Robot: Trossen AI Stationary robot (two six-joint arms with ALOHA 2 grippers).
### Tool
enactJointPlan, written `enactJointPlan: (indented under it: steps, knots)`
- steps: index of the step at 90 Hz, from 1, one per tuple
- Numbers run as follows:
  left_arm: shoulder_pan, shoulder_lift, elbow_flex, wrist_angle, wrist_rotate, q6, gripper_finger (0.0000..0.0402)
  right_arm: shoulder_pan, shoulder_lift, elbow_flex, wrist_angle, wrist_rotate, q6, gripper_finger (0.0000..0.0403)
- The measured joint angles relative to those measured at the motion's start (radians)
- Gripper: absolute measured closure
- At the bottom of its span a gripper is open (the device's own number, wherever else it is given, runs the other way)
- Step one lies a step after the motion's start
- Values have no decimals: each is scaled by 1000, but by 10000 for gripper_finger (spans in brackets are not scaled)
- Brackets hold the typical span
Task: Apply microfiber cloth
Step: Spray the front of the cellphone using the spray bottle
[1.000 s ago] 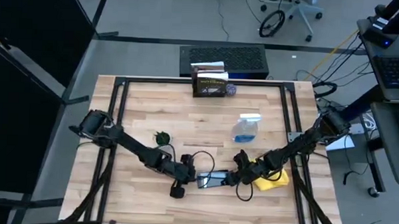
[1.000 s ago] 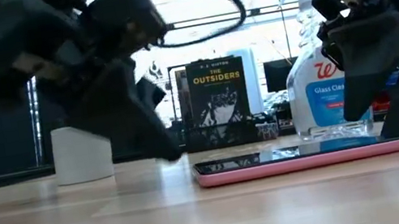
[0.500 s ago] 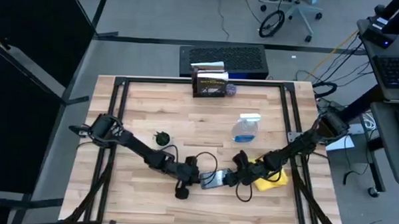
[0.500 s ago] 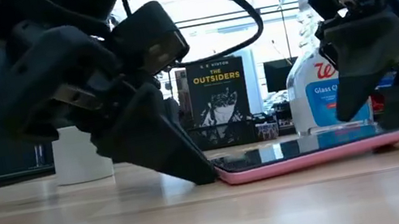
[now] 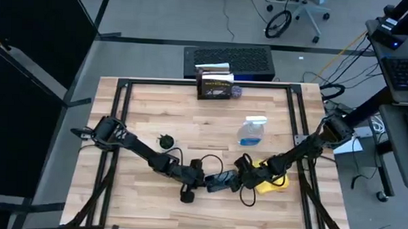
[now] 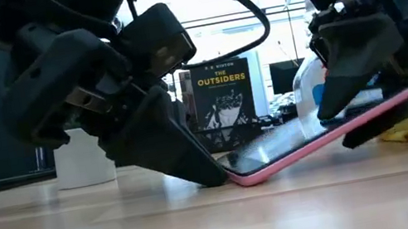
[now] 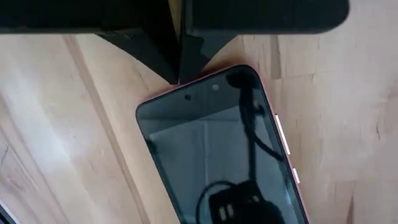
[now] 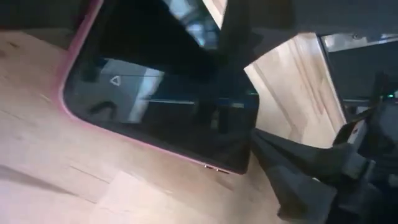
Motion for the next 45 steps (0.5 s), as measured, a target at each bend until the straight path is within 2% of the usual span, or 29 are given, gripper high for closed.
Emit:
enactJointPlan:
  steps: [23,45]
  knots:
    - [0,-30,0,-37,-16,2,402,4,-16,5,56,-8,-91,383]
    - [-14,-221,0,-182,-97,27,402,14,-115,-1,21,-6,-177,388]
